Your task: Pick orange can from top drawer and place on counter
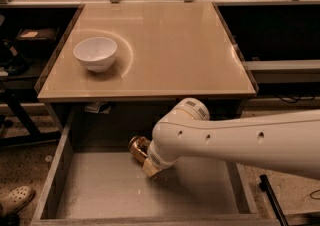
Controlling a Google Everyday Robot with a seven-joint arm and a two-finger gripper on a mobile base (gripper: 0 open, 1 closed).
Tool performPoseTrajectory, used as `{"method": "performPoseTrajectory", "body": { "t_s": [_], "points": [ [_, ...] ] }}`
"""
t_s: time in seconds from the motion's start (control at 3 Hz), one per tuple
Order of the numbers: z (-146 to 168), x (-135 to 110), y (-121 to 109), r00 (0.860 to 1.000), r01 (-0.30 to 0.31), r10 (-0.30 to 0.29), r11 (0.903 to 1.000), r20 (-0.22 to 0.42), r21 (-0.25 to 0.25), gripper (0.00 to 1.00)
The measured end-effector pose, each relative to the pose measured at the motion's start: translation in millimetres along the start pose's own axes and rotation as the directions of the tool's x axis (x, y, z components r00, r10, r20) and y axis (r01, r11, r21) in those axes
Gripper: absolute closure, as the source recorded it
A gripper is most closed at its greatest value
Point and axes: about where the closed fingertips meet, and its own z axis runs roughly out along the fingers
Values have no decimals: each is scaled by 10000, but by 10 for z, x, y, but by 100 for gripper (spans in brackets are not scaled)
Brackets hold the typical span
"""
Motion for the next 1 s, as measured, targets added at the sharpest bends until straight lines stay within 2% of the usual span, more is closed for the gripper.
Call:
{"method": "performPoseTrajectory", "body": {
  "t_s": [0.33,0.67,1.0],
  "points": [
    [-357,98,26,9996,219,-219,9998,185,-5,100],
    [-857,206,-23,9996,50,-55,9998,260,168,100],
    [-1307,147,-95,9991,132,-154,9983,385,572,100]
  ]
}}
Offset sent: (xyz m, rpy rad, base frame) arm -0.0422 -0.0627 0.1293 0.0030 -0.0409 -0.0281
